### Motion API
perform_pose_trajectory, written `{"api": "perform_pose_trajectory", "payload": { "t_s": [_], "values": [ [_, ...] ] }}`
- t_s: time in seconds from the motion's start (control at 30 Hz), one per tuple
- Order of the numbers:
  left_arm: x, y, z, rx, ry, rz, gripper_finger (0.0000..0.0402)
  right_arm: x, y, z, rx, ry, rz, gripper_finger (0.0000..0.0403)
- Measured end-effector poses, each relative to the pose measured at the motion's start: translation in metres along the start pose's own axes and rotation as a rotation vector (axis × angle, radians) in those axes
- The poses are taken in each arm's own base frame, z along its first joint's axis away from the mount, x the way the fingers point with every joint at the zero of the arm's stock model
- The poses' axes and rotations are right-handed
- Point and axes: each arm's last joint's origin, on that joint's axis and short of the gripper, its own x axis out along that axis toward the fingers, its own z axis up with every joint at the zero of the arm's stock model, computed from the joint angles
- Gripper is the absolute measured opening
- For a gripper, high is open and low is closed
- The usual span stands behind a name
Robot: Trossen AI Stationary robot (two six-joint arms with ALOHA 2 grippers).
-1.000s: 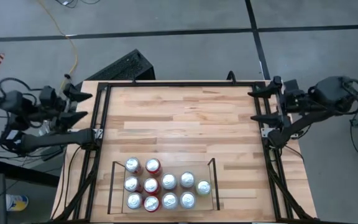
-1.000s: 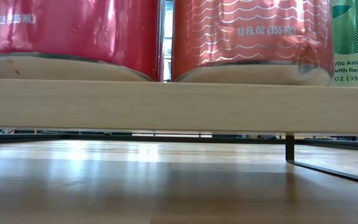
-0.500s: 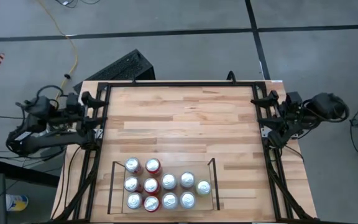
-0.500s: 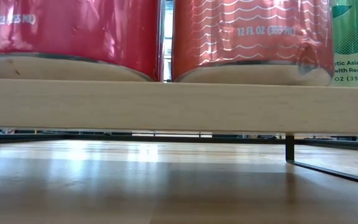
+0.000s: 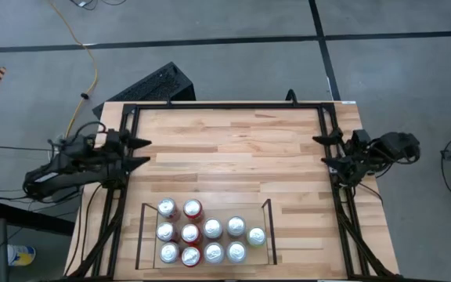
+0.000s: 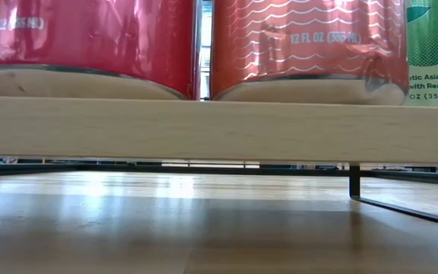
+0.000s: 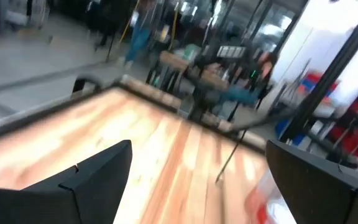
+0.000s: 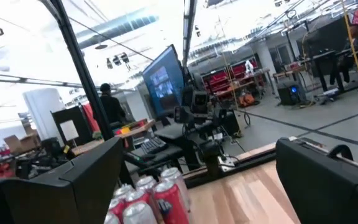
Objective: Place canned beverage on shelf
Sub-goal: Return to Home Position
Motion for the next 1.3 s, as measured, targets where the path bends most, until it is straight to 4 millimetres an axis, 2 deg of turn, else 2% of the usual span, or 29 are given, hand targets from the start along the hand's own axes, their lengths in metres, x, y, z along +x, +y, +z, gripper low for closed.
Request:
{"api": "perform_pose_trajectory", "payload": {
  "t_s": [0.17, 0.3, 0.4, 0.53, 0.6, 0.73, 0.87, 1.03, 1.3],
  "values": [
    [0.015, 0.008, -0.018, -0.002, -0.026, -0.039, 0.0355, 0.006, -0.005, -0.032, -0.038, 0.018, -0.006, 0.0393],
    [0.017, 0.009, -0.023, -0.002, -0.053, -0.071, 0.0355, 0.01, -0.008, -0.054, -0.079, 0.0, 0.002, 0.0393],
    [0.021, 0.013, -0.033, -0.008, -0.005, -0.07, 0.0355, 0.012, -0.01, -0.072, -0.122, -0.024, 0.062, 0.0393],
    [0.021, 0.012, -0.032, -0.009, -0.01, -0.098, 0.0355, 0.01, -0.011, -0.092, -0.188, -0.1, 0.203, 0.0393],
    [0.021, 0.011, -0.034, -0.004, 0.007, -0.116, 0.0355, 0.01, -0.01, -0.093, -0.18, -0.083, 0.248, 0.0393],
    [0.021, 0.008, -0.038, -0.005, 0.042, -0.144, 0.0355, 0.011, -0.012, -0.097, -0.165, -0.046, 0.225, 0.0393],
    [0.03, 0.011, -0.057, -0.017, 0.022, -0.173, 0.0355, 0.012, -0.014, -0.101, -0.193, -0.004, 0.212, 0.0393],
    [0.039, 0.019, -0.094, -0.038, 0.034, -0.156, 0.0355, 0.013, -0.018, -0.103, -0.206, 0.022, 0.179, 0.0393],
    [0.04, 0.021, -0.106, 0.013, 0.057, -0.108, 0.0355, 0.013, -0.022, -0.11, -0.272, 0.086, 0.16, 0.0393]
  ]
}}
